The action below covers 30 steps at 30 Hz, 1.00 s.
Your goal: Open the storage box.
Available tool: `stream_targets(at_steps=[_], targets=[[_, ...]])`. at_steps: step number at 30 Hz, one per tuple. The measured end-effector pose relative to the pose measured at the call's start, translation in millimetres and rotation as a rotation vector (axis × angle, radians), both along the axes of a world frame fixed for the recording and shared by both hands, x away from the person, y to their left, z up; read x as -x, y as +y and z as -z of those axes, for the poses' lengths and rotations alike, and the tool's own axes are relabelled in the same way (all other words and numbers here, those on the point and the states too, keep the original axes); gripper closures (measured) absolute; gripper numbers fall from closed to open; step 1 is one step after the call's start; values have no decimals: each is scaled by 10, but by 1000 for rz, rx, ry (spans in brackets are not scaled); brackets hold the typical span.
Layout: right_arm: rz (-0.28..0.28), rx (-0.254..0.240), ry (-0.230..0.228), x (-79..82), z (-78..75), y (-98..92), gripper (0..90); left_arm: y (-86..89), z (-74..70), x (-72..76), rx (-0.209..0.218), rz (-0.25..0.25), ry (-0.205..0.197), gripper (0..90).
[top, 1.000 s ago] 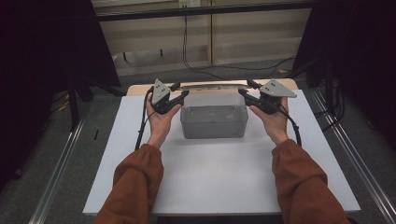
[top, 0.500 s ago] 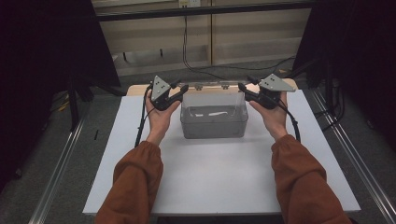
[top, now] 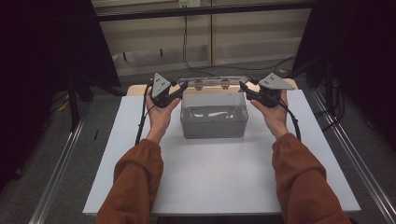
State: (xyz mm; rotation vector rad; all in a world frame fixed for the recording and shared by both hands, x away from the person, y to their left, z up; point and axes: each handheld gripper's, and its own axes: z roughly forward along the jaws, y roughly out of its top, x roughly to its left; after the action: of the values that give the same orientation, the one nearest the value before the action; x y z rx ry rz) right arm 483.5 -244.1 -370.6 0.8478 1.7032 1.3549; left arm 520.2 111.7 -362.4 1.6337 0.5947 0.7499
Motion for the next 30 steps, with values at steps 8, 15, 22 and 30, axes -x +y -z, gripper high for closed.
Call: stream_targets(at_steps=[8, 15, 22, 30], targets=[[-5, 16, 5, -86, -17, 35, 607, 3, -9, -23, 5, 0, 0, 630], [-1, 32, 7, -157, 10, 62, 630, 20, -25, -41, -7, -2, -2, 630], [1, 36, 12, -188, 5, 78, 650, 31, -9, -93, -8, -25, 10, 602], [4, 4, 17, -221, 15, 56, 647, 32, 1, -146, -44, -33, 0, 601]])
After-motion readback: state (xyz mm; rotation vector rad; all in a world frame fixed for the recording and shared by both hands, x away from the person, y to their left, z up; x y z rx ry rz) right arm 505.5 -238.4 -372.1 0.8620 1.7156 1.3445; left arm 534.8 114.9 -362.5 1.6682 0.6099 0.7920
